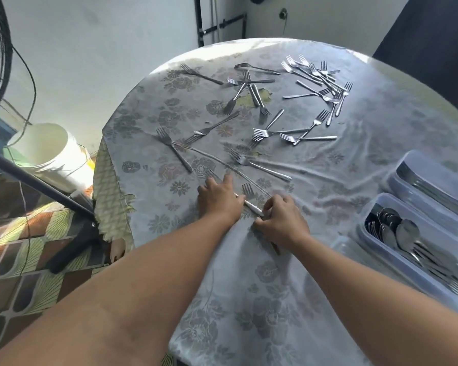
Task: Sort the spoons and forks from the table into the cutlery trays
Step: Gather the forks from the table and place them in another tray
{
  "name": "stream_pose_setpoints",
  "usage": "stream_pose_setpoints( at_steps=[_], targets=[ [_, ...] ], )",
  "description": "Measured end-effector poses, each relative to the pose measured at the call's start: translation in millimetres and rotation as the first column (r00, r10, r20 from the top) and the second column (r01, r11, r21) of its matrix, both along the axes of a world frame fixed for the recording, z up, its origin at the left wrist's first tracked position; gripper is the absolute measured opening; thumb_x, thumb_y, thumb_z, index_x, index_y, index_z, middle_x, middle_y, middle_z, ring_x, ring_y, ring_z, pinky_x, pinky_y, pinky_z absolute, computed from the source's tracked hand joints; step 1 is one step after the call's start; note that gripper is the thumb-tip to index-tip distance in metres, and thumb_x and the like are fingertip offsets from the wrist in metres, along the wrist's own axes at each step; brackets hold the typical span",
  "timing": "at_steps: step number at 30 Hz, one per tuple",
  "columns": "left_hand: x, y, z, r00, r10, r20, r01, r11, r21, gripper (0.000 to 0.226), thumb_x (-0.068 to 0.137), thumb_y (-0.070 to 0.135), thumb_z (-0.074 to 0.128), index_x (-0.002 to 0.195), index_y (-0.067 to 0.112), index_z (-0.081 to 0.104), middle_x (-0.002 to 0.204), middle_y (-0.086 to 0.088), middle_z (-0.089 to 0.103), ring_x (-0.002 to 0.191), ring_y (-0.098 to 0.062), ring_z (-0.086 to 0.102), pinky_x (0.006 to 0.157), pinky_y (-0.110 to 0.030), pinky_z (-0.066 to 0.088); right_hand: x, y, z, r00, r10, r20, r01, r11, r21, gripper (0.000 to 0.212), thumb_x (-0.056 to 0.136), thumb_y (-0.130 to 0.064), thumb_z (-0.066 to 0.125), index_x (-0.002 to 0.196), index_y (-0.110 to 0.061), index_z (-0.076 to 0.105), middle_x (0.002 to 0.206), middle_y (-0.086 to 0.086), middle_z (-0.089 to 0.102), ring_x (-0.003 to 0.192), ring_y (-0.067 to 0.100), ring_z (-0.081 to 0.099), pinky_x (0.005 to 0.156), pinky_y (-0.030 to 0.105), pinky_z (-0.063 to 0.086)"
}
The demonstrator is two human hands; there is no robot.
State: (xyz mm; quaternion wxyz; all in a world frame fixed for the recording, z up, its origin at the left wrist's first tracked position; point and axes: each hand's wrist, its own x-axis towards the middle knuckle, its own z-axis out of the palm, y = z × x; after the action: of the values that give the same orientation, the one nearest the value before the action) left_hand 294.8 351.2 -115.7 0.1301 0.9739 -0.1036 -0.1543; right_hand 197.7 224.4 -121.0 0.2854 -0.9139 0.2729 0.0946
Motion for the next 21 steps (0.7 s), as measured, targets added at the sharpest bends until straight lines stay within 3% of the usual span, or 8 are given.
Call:
stream_pose_setpoints(
  at_steps=[3,7,9,15,17,19,21],
  targets=[
    [-1,-6,-1,0.987,0.148,-0.055,-0.147,0.989,0.022,0.077,0.086,0.067,0.065,0.136,0.013,0.043,0.138,-0.019,0.051,0.126,-0.038,0.050,0.099,-0.046,0.043,1,-9,0,0.998,0.066,0.007,-0.067,0.997,0.032,0.029,0.075,-0.032,0.074,0.100,-0.029,0.060,0.107,0.000,0.055,0.103,0.022,0.056,0.086,0.035,0.050],
    [10,-12,5,0.954,0.238,-0.184,-0.247,0.969,-0.027,0.060,0.087,0.046,0.074,0.132,0.010,0.056,0.134,-0.016,0.059,0.123,-0.037,0.055,0.096,-0.045,0.047,6,-15,-1,0.995,0.000,0.099,0.005,0.998,-0.057,0.006,0.089,-0.027,0.064,0.095,-0.026,0.066,0.104,0.001,0.061,0.094,0.024,0.059,0.075,0.033,0.046],
    [17,-6,9,0.946,0.242,-0.216,-0.254,0.967,-0.031,0.050,0.083,0.037,0.079,0.123,0.014,0.062,0.129,-0.013,0.064,0.117,-0.036,0.059,0.094,-0.043,0.052,9,-17,-2,0.994,0.008,0.111,0.006,0.992,-0.123,0.009,0.095,-0.026,0.060,0.094,-0.024,0.069,0.104,0.003,0.064,0.095,0.027,0.059,0.077,0.038,0.051],
    [19,9,4,0.953,0.171,-0.249,-0.200,0.975,-0.095,0.083,0.078,0.044,0.078,0.145,0.019,0.034,0.138,-0.012,0.050,0.122,-0.034,0.054,0.101,-0.049,0.050,14,-28,-4,0.976,0.216,-0.032,-0.216,0.931,-0.296,0.017,0.098,-0.026,0.056,0.113,-0.018,0.060,0.120,0.008,0.055,0.115,0.032,0.049,0.092,0.046,0.049],
    [16,8,-1,0.954,0.202,-0.223,-0.222,0.973,-0.068,0.085,0.080,0.048,0.072,0.147,0.016,0.031,0.141,-0.016,0.046,0.126,-0.035,0.051,0.103,-0.047,0.048,13,-38,-6,0.984,0.180,0.019,-0.168,0.948,-0.272,0.012,0.097,-0.017,0.055,0.109,-0.015,0.054,0.115,0.012,0.055,0.107,0.033,0.050,0.086,0.045,0.047],
    [12,2,-2,0.952,0.245,-0.185,-0.258,0.964,-0.054,0.085,0.082,0.053,0.073,0.146,0.014,0.033,0.140,-0.017,0.048,0.125,-0.035,0.052,0.100,-0.044,0.049,14,-46,-4,0.990,0.087,0.109,-0.066,0.980,-0.186,0.006,0.098,-0.011,0.047,0.100,-0.017,0.047,0.099,0.013,0.059,0.086,0.032,0.054,0.072,0.044,0.046],
    [8,-5,-1,0.949,0.277,-0.153,-0.288,0.956,-0.060,0.074,0.085,0.046,0.077,0.139,0.012,0.040,0.135,-0.016,0.053,0.121,-0.034,0.056,0.096,-0.044,0.050,20,-47,-1,0.985,0.041,0.165,-0.029,0.997,-0.073,0.006,0.102,-0.014,0.043,0.103,-0.020,0.044,0.090,0.013,0.066,0.076,0.033,0.058,0.067,0.045,0.047]
  ],
)
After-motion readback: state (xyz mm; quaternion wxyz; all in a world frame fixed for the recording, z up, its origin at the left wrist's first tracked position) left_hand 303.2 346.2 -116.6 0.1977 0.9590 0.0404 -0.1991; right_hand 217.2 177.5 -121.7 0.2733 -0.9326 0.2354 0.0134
